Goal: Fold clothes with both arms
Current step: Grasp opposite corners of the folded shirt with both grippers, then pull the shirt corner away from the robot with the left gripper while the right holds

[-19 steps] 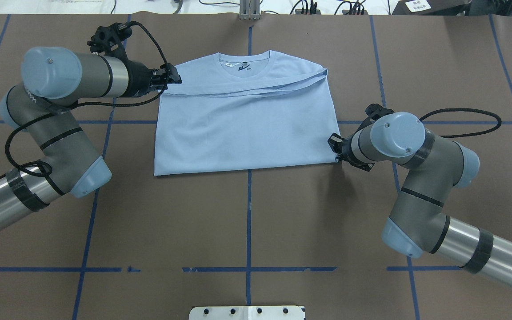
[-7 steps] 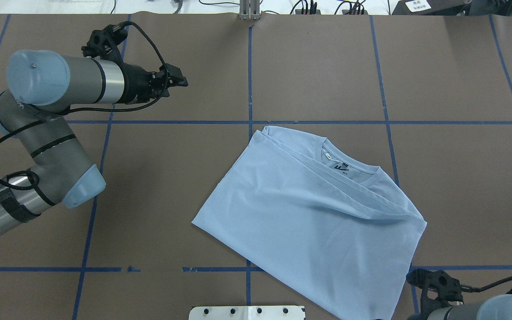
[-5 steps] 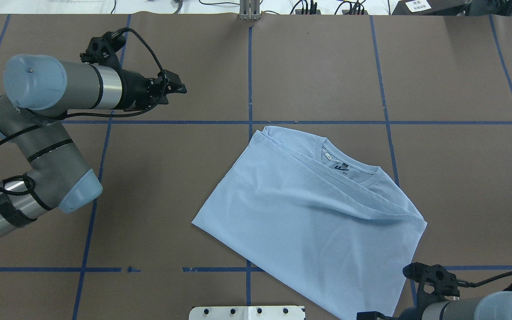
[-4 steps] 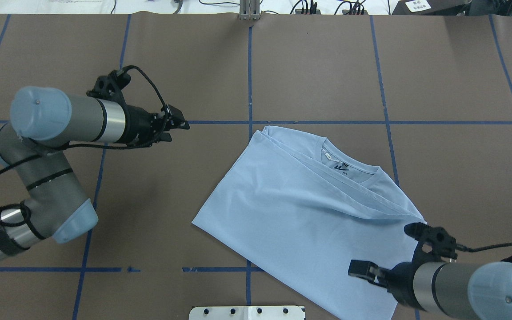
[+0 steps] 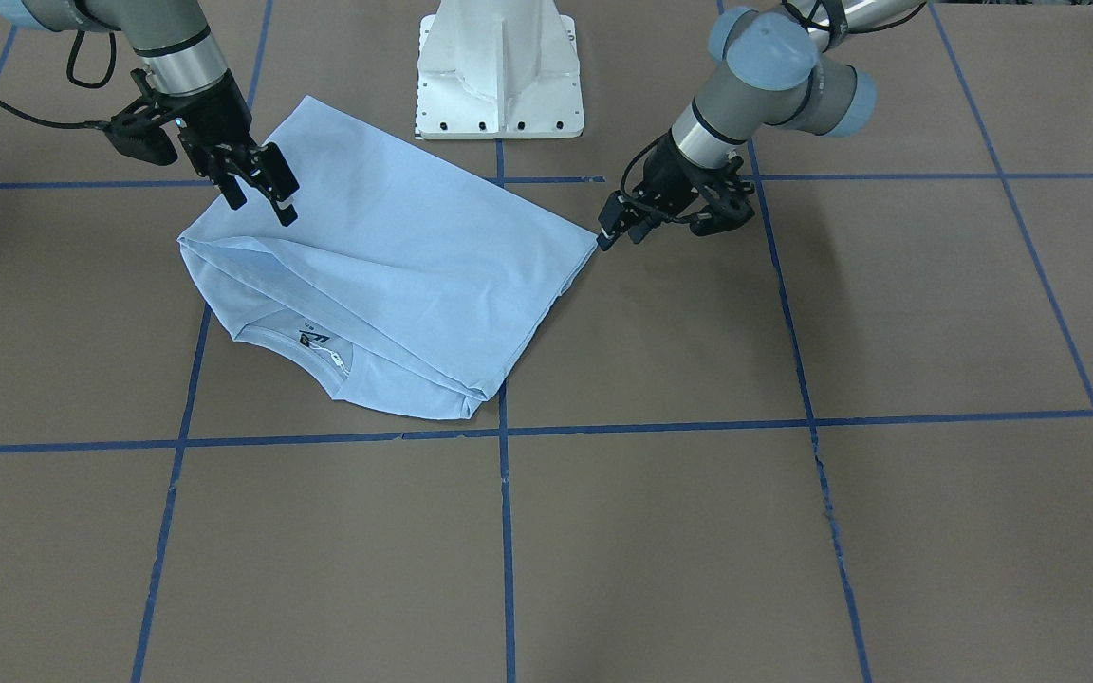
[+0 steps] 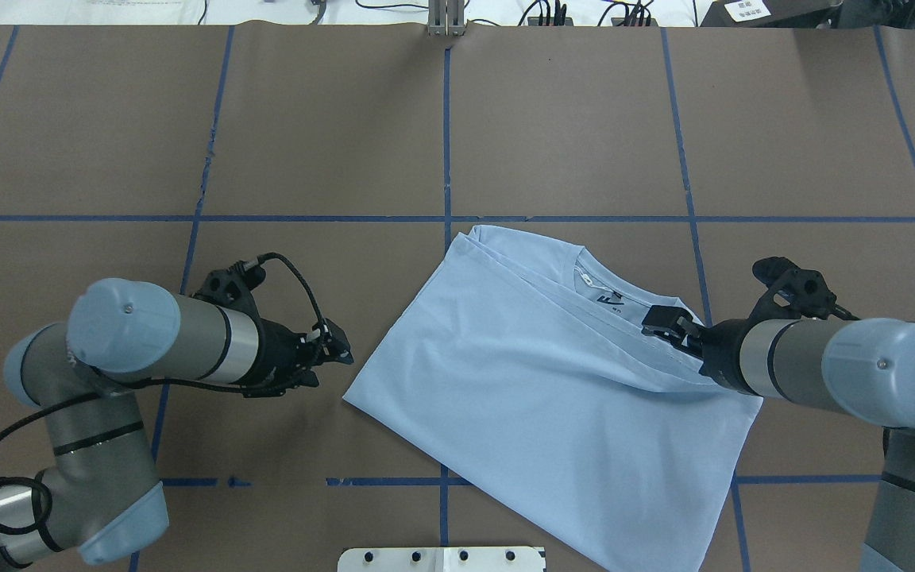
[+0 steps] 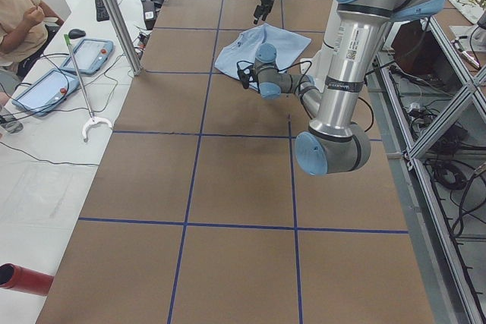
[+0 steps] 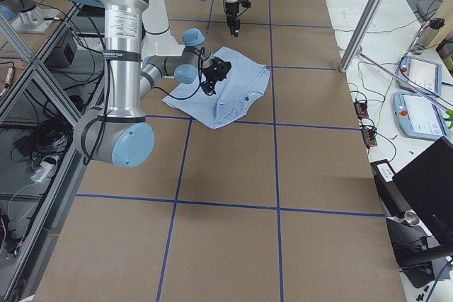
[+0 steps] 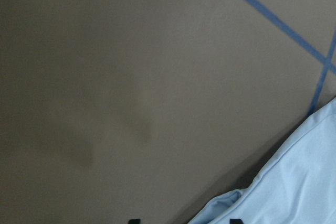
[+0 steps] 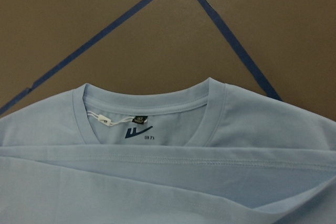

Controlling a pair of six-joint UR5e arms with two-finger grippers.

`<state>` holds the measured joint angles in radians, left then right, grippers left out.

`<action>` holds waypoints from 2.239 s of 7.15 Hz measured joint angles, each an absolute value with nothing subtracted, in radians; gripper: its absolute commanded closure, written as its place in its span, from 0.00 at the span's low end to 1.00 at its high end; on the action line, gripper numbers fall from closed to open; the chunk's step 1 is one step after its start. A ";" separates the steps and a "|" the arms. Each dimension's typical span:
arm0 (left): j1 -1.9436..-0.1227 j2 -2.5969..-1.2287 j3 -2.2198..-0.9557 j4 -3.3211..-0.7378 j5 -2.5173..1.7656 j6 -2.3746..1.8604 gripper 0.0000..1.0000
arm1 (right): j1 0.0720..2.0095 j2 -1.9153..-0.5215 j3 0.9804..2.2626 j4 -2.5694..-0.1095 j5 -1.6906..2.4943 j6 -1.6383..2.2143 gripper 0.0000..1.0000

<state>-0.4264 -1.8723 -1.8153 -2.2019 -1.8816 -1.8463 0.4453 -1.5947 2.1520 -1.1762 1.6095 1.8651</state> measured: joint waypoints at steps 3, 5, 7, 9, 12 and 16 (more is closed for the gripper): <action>-0.355 -1.897 -1.799 -2.184 -1.794 -1.849 0.38 | 0.475 -1.596 2.141 -1.184 1.616 1.866 0.00; -0.346 -1.901 -1.796 -2.163 -1.774 -1.847 0.43 | 0.476 -1.601 2.145 -1.186 1.614 1.868 0.00; -0.338 -1.902 -1.795 -2.156 -1.764 -1.847 0.44 | 0.476 -1.604 2.149 -1.186 1.619 1.868 0.00; -0.334 -1.906 -1.788 -2.154 -1.761 -1.847 0.44 | 0.477 -1.615 2.154 -1.186 1.622 1.868 0.00; -0.331 -1.915 -1.770 -2.154 -1.761 -1.847 0.47 | 0.477 -1.620 2.164 -1.185 1.626 1.867 0.00; -0.331 -1.916 -1.764 -2.154 -1.761 -1.850 1.00 | 0.477 -1.621 2.176 -1.186 1.641 1.868 0.00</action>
